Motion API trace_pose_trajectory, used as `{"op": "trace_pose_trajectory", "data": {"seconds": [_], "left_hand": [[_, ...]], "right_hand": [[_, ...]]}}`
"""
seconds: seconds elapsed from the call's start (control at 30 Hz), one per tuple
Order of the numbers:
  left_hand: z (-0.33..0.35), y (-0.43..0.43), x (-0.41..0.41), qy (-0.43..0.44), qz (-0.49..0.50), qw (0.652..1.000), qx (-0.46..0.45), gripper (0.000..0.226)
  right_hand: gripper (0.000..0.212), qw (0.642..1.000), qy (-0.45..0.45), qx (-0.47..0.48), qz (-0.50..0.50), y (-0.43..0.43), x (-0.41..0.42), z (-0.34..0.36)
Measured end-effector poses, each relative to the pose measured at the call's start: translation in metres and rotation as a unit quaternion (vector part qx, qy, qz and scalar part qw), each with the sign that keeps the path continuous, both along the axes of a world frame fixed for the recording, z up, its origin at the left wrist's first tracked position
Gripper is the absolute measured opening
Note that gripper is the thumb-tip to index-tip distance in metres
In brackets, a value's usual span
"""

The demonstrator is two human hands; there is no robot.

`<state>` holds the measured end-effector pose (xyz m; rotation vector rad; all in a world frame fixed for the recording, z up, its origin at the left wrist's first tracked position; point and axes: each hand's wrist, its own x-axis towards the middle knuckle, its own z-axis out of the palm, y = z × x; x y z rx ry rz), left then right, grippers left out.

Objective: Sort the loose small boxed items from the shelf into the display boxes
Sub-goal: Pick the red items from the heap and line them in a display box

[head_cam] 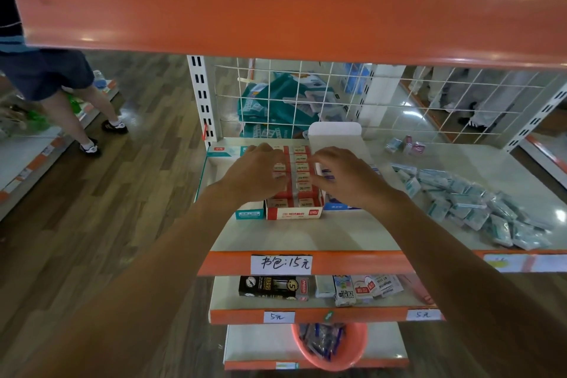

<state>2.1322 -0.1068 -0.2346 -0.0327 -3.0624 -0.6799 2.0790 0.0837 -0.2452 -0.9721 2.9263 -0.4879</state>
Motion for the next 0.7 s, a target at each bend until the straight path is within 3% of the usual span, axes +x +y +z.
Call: {"op": "trace_pose_trajectory", "data": {"seconds": [0.43,0.7], "left_hand": [[0.011,0.088,-0.050,0.067,-0.038,0.993,-0.086,0.043],[0.015,0.159,-0.084,0.067,-0.078,0.988,-0.119,0.043]], "right_hand": [[0.051,0.991,0.091,0.062,-0.072,0.080,-0.035,0.011],[0.045,0.986,0.003,0.080,-0.145,0.164,-0.077,0.002]]}}
